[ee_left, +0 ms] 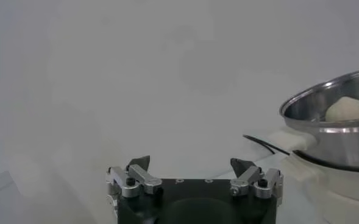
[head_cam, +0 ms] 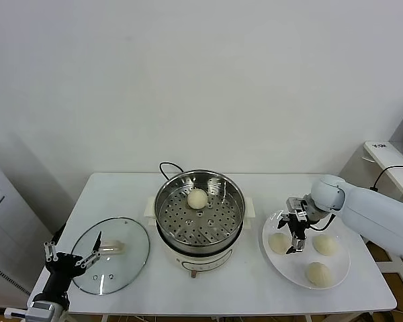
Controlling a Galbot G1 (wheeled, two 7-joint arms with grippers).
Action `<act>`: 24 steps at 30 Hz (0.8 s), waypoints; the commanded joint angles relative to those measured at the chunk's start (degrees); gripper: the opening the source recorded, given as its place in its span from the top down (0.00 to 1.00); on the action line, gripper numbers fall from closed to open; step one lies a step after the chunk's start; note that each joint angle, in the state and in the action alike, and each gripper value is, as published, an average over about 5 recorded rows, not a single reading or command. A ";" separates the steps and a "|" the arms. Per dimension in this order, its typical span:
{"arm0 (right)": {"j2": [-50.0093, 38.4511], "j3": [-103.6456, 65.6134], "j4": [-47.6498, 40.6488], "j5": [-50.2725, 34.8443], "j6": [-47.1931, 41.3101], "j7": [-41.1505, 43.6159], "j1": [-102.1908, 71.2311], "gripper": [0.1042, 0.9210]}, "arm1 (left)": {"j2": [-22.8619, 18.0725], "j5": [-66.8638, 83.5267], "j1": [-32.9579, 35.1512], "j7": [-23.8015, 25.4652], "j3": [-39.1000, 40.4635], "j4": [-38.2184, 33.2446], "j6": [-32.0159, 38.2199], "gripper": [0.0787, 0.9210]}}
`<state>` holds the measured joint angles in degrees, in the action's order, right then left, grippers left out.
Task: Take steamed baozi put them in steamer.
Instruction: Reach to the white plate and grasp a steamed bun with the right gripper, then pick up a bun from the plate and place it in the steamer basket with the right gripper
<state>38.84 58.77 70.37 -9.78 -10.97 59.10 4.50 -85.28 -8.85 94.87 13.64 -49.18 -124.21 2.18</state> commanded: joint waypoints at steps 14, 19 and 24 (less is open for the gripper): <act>-0.54 1.53 -0.12 -2.69 -0.88 -1.11 2.84 0.51 | 0.46 0.39 -0.24 0.01 -0.36 0.07 0.01 0.12; -1.74 9.44 1.70 -11.58 -0.80 0.51 17.35 0.58 | 1.15 0.99 -0.52 -0.02 -0.87 -0.23 -0.27 0.12; 0.96 19.16 1.82 -22.29 -0.55 3.29 35.69 0.59 | 1.44 1.38 -0.87 -0.06 -1.18 -0.38 -0.45 0.12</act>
<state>38.20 65.73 71.31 -18.37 -11.60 60.05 16.68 -84.17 -7.76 94.14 13.61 -50.20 -124.44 1.87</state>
